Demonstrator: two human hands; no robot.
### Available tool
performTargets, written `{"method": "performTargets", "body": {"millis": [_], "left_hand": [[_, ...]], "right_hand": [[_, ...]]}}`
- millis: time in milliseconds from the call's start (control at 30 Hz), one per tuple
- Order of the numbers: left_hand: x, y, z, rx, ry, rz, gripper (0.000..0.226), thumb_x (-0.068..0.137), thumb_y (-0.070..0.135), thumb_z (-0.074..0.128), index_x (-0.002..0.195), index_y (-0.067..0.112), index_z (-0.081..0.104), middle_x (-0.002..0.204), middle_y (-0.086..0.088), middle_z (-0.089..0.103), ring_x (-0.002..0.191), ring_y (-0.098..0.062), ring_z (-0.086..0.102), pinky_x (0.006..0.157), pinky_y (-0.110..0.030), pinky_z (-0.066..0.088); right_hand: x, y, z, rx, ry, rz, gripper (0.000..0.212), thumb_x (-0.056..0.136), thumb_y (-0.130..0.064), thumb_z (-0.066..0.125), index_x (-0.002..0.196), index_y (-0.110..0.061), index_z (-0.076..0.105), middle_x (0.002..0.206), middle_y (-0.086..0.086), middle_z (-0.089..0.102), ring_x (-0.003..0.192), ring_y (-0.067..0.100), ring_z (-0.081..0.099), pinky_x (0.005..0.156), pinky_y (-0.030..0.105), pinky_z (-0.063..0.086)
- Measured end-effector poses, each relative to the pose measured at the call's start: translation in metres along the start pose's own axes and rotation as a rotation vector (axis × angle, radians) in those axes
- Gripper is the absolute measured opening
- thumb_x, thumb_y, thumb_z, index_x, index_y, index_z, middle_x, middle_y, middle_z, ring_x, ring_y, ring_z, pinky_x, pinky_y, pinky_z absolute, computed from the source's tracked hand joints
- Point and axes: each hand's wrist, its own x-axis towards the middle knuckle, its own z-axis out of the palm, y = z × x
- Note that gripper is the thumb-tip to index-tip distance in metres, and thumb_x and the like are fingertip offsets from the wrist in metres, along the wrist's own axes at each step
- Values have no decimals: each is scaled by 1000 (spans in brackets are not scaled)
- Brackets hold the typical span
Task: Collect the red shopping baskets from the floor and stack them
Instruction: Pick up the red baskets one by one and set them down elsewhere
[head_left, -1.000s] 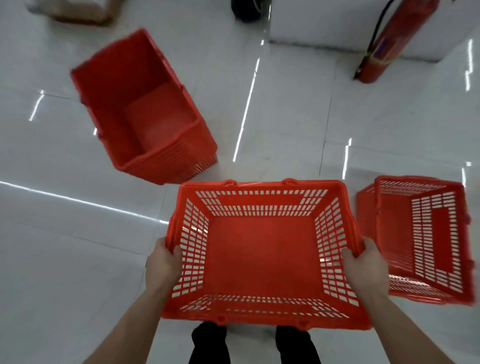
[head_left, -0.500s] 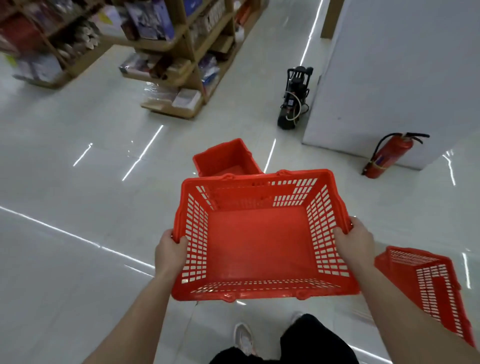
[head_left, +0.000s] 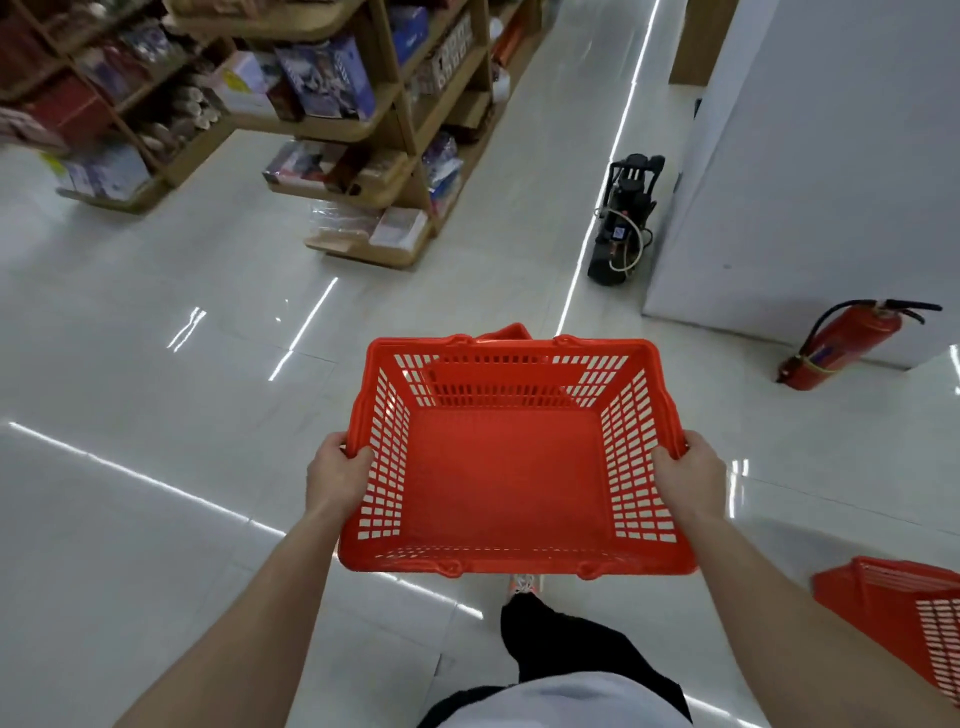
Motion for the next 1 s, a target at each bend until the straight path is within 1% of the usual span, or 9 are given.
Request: {"method": "performTargets", "body": {"millis": [67, 100, 167, 367, 567, 700, 800, 867, 1000], "left_hand": [[29, 17, -3, 49, -49, -7, 28, 94, 42, 61, 117, 28, 54, 86, 14, 65, 65, -10, 70, 50, -24, 52], [44, 26, -5, 79, -77, -3, 30, 94, 43, 62, 118, 28, 53, 87, 13, 65, 67, -10, 70, 53, -25, 53], [77, 44, -6, 132, -119, 22, 34, 94, 43, 61, 123, 25, 54, 91, 9, 67, 70, -11, 70, 55, -27, 55], [167, 85, 15, 284, -229, 83, 42, 97, 40, 58, 133, 19, 52, 103, 1, 69, 73, -15, 69, 66, -35, 57], [264, 123, 61, 424, -409, 162, 48, 96, 34, 61, 137, 14, 46, 119, -11, 68, 85, -23, 66, 77, -42, 54], [327, 155, 96, 516, -518, 212, 50, 93, 28, 63, 137, 12, 45, 120, -14, 66, 82, -22, 62, 72, -38, 51], [374, 173, 124, 551, -642, 239, 48, 92, 23, 63, 136, 12, 49, 115, -11, 70, 84, -24, 70, 75, -40, 57], [399, 179, 144, 580, -707, 259, 46, 90, 19, 62, 135, 10, 52, 113, -11, 71, 82, -23, 70, 73, -37, 57], [425, 177, 172, 628, -790, 281, 51, 89, 23, 65, 135, 12, 47, 113, -7, 68, 76, -16, 66, 65, -29, 51]], "right_hand": [[16, -8, 19, 7, -36, 64, 42, 92, -45, 55, 125, -18, 58, 99, 0, 71, 70, 14, 69, 70, 37, 59], [24, -12, 28, 9, -49, 99, 43, 92, -46, 55, 125, -19, 57, 102, 1, 72, 74, 18, 70, 74, 44, 60], [38, -19, 46, 17, -54, 155, 43, 90, -46, 55, 123, -18, 57, 103, 3, 71, 79, 23, 71, 78, 49, 59], [59, -34, 84, 23, 3, 310, 32, 90, -37, 56, 116, -19, 55, 95, 3, 70, 72, 22, 68, 72, 44, 59], [52, -38, 126, 145, 11, 470, 40, 91, -40, 56, 126, -21, 50, 102, 3, 68, 82, 22, 67, 81, 45, 57], [42, -56, 166, 259, 110, 627, 44, 88, -44, 59, 126, -25, 47, 101, -1, 66, 88, 23, 67, 84, 47, 55], [39, -63, 196, 337, 216, 741, 40, 86, -38, 62, 123, -28, 49, 102, -2, 66, 97, 26, 66, 89, 45, 52], [37, -64, 214, 403, 257, 811, 40, 84, -37, 63, 121, -31, 49, 102, -5, 67, 97, 25, 66, 91, 46, 52], [33, -59, 240, 457, 248, 891, 60, 78, -43, 66, 132, -22, 49, 112, 0, 67, 99, 24, 67, 93, 49, 52]]}}
